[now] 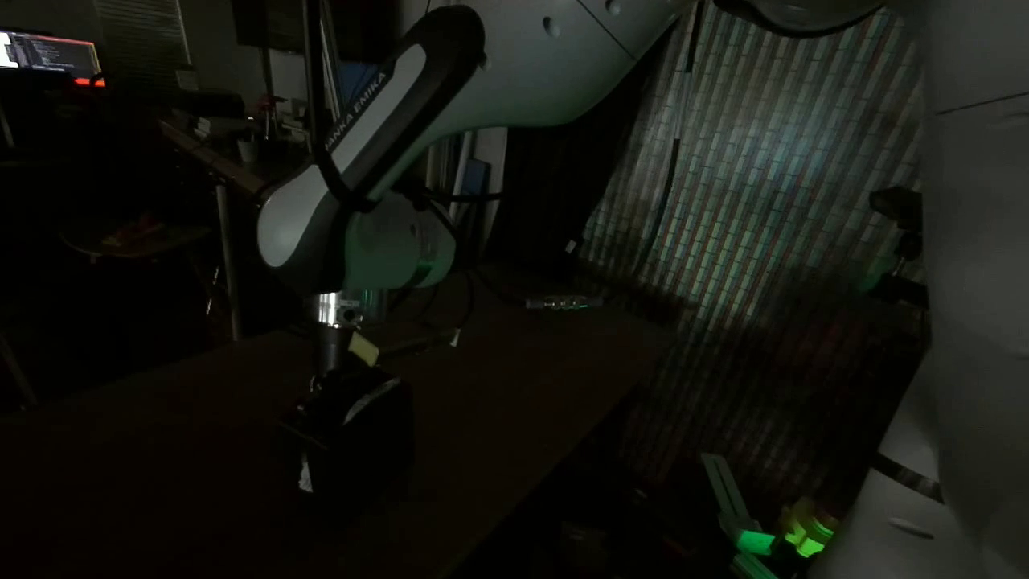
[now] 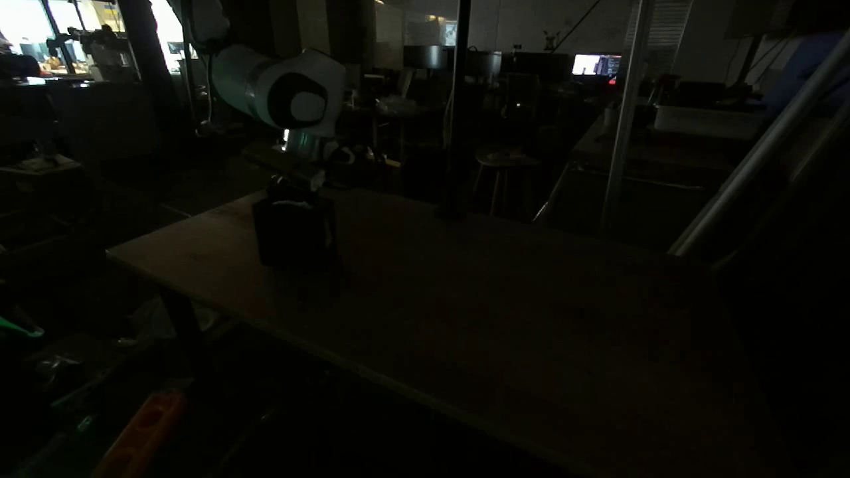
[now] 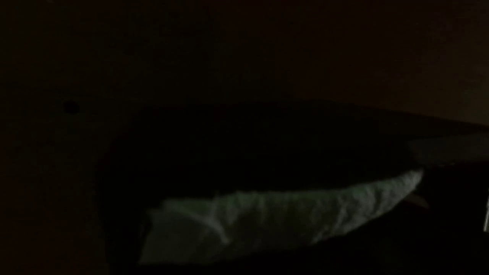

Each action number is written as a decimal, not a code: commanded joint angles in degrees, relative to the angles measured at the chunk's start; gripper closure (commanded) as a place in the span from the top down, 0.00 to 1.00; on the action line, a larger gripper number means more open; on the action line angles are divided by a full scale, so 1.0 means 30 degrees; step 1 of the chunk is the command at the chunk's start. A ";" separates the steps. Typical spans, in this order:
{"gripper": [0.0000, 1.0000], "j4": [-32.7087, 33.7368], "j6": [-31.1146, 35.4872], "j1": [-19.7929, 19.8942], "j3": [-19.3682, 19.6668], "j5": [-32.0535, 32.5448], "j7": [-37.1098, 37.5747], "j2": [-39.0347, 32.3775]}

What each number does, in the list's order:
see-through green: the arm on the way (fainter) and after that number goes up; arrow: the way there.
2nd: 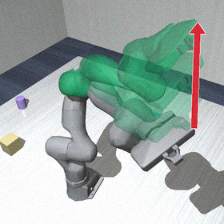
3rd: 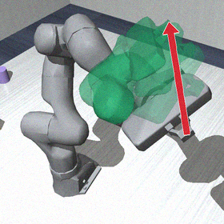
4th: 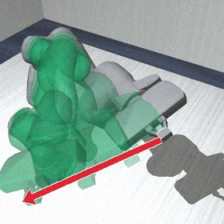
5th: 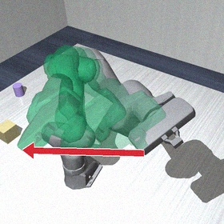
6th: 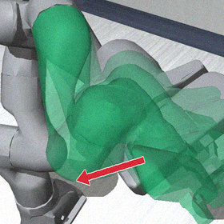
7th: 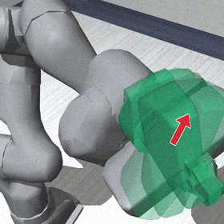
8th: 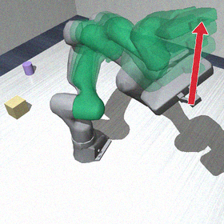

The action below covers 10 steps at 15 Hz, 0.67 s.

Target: Put the towel in the box then remove the towel and fold it.

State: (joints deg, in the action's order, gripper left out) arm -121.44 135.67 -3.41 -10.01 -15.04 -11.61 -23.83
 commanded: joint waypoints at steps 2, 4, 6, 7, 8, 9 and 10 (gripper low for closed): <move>0.00 -0.0715 -0.1742 -0.0090 0.0485 0.1473 0.0526 0.2635; 0.00 -0.0313 -0.2854 -0.0147 0.0773 0.2528 0.0644 0.3453; 0.00 0.0135 -0.3679 -0.0136 0.0952 0.3177 0.0628 0.4111; 0.00 0.0296 -0.3965 -0.0126 0.1008 0.3330 0.0590 0.4402; 0.00 0.0432 -0.4185 -0.0101 0.1022 0.3289 0.0448 0.4695; 0.00 0.0520 -0.4389 -0.0122 0.1066 0.3371 0.0436 0.4920; 0.00 0.0604 -0.4556 -0.0142 0.1104 0.3506 0.0429 0.5113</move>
State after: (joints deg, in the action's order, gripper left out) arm -120.56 124.65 -3.41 -7.27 -6.14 -10.73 -10.92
